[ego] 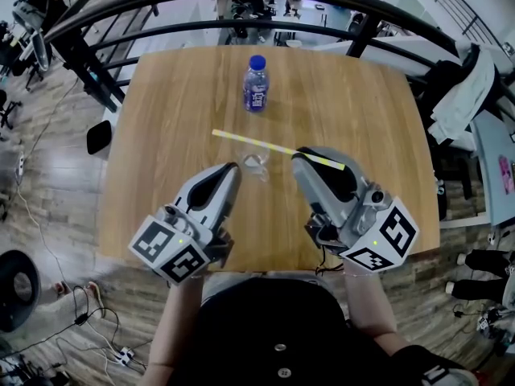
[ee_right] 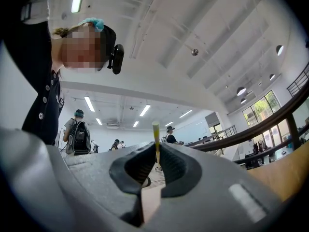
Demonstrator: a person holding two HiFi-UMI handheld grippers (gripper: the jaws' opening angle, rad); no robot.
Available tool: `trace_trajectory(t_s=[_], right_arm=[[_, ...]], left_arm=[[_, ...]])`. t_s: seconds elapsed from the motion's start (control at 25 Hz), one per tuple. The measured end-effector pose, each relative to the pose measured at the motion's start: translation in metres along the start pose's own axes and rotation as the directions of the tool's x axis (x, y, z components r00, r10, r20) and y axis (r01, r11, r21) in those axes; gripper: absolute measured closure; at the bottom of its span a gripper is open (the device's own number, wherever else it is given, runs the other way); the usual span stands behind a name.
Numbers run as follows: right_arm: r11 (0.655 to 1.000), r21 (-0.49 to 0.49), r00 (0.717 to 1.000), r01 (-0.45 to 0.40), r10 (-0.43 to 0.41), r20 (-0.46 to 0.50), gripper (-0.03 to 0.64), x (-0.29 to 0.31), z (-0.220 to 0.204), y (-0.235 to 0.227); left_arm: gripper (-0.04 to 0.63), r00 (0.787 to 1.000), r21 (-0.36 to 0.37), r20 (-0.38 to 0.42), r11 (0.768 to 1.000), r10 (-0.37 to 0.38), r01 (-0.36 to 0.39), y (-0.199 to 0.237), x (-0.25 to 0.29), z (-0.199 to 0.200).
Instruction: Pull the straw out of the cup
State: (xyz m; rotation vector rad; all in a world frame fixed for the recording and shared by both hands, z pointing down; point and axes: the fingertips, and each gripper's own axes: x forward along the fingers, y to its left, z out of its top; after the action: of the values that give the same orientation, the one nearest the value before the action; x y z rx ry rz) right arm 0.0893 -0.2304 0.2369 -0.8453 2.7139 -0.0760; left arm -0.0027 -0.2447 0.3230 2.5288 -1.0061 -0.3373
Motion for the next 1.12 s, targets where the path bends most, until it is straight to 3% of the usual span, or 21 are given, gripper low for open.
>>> trace_trajectory(t_s=[1.12], right_arm=[[1.0, -0.025, 0.999, 0.009, -0.01, -0.032, 0.595, 0.0003, -0.008, 0.0005]], left_arm=[[0.574, 1.0, -0.029, -0.006, 1.0, 0.002, -0.002, 0.0041, -0.0013, -0.004]])
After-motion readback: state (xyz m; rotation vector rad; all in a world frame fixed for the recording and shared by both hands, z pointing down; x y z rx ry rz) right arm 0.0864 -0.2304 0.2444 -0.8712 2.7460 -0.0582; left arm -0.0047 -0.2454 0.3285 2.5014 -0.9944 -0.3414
